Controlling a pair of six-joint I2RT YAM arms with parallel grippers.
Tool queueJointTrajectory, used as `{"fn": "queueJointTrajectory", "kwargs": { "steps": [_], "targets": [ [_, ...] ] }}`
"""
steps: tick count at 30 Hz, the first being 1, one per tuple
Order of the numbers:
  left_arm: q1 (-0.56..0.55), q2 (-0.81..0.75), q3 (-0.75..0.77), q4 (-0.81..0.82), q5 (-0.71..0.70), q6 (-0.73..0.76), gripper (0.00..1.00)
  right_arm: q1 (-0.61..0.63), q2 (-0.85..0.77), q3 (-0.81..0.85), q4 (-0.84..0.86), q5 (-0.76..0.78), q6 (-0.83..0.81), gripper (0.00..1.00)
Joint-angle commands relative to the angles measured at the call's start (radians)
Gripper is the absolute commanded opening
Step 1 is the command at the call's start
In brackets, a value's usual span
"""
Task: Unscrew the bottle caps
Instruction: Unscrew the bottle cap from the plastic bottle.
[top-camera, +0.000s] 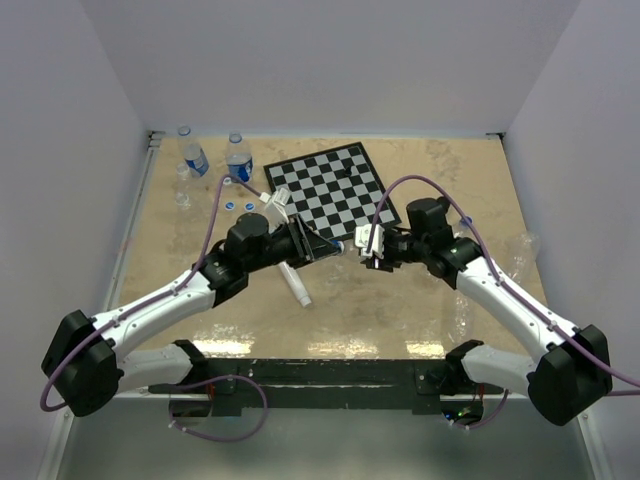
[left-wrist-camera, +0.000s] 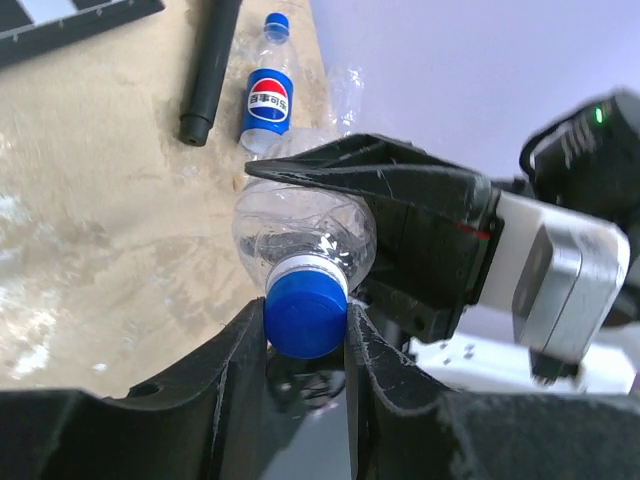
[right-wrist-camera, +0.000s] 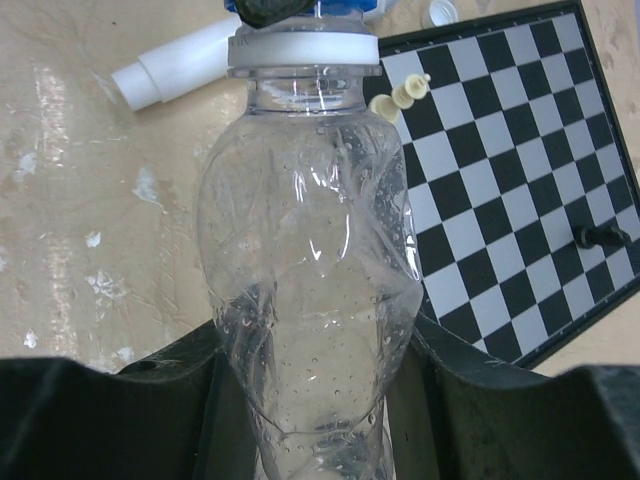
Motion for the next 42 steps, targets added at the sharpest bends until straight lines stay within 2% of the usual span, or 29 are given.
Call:
{"fn": "queueJointTrajectory", "kwargs": {
  "steps": [1, 7, 8, 10, 12, 13, 14, 17, 21, 25, 28, 33, 42],
  "targets": [
    [0.008, 0.037, 0.058, -0.141, -0.092, -0.283, 0.0, 0.016, -0.033, -0.007, 0.076, 0.045, 0.023, 0.05],
    [0.008, -0.003, 0.052, -0.098, -0.084, -0.21, 0.0, 0.018, -0.028, 0.004, 0.07, 0.03, 0.038, 0.05],
    [0.008, -0.016, 0.046, -0.091, -0.071, -0.187, 0.14, 0.016, -0.025, 0.005, 0.068, 0.019, 0.041, 0.05],
    [0.008, -0.042, 0.039, -0.078, -0.049, -0.117, 0.52, 0.016, -0.019, 0.015, 0.056, -0.002, 0.047, 0.05],
    [0.012, -0.074, 0.01, -0.034, -0.008, -0.046, 0.81, 0.013, -0.013, 0.022, 0.042, -0.028, 0.047, 0.05],
    [0.012, -0.095, -0.007, -0.016, 0.014, 0.0, 0.94, 0.015, -0.01, 0.025, 0.037, -0.039, 0.047, 0.05],
    [0.015, -0.115, -0.02, -0.011, 0.031, 0.041, 1.0, 0.012, -0.007, 0.027, 0.033, -0.047, 0.046, 0.06],
    [0.02, -0.181, -0.031, -0.099, 0.034, 0.312, 1.0, 0.009, -0.004, 0.03, 0.022, -0.06, 0.04, 0.05],
    [0.019, -0.298, -0.011, -0.281, 0.069, 0.858, 1.0, 0.004, 0.007, 0.045, -0.028, -0.09, -0.017, 0.06],
    [0.017, -0.436, -0.122, -0.192, 0.236, 1.254, 1.0, 0.004, 0.028, 0.048, -0.104, -0.125, -0.132, 0.08],
    [0.017, -0.427, -0.182, -0.028, 0.311, 1.423, 0.98, 0.004, 0.038, 0.039, -0.136, -0.143, -0.187, 0.08],
    [0.015, -0.261, -0.081, -0.041, 0.39, 1.516, 0.8, 0.004, 0.036, 0.016, -0.133, -0.15, -0.217, 0.08],
    [0.006, -0.215, -0.119, 0.129, 0.417, 1.435, 0.77, 0.004, 0.055, 0.018, -0.13, -0.157, -0.212, 0.08]
  ]
}}
